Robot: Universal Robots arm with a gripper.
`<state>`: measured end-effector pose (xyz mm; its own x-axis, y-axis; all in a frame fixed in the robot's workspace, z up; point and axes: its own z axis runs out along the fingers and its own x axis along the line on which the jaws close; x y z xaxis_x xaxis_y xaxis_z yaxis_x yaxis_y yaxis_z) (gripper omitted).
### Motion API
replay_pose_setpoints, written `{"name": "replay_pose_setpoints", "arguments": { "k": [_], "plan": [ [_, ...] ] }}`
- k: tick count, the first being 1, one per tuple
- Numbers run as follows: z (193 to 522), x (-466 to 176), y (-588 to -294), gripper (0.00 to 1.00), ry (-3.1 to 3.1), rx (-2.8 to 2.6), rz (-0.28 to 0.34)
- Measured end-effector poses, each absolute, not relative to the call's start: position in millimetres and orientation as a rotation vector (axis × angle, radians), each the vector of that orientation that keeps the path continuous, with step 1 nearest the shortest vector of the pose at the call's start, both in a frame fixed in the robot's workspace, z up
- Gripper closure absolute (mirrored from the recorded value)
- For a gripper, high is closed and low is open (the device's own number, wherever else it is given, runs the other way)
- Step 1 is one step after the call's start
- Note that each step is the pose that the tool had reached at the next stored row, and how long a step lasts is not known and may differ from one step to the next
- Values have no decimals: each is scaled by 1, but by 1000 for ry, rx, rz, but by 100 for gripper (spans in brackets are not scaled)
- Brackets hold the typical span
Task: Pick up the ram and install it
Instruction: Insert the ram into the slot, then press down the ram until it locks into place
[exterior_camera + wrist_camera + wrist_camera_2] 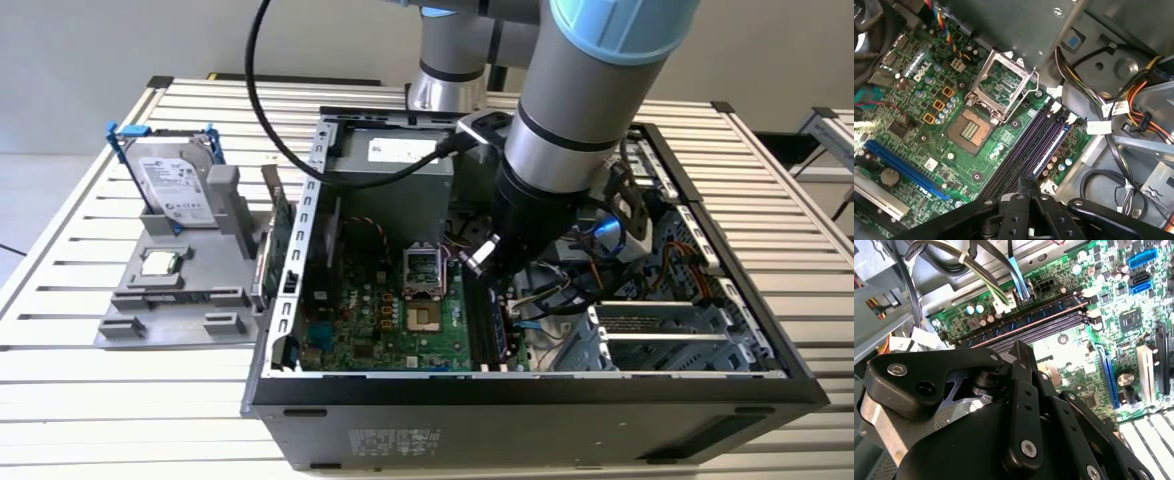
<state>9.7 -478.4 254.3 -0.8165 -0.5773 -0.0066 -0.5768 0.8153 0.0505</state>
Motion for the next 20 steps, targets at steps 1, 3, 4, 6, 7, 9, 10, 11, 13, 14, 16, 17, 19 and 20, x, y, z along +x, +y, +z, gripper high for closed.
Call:
{"name": "replay_pose_setpoints", "arguments": {
  "k": [1,3,4,6,7,9,10,11,13,14,16,17,19,20],
  "plan": [
    [254,10,-478,100,-2978,969,-79],
    [254,10,-478,100,-2964,1007,-78],
    [254,10,-478,100,-2957,1026,-78],
    [254,10,-478,100,-2944,1063,-78],
    [254,10,-478,100,-2937,1080,-78],
    [254,10,-478,100,-2923,1117,-78],
    [254,10,-478,100,-2916,1134,-78],
    [254,11,-478,100,-2908,1152,-77],
    [254,11,-478,100,-2893,1187,-77],
    [254,11,-478,100,-2885,1206,-77],
    [254,12,-478,100,-2867,1246,-77],
    [254,12,-478,100,-2858,1267,-77],
    [254,12,-478,100,-2838,1309,-76],
    [254,12,-478,100,-2829,1329,-76]
  ]
}}
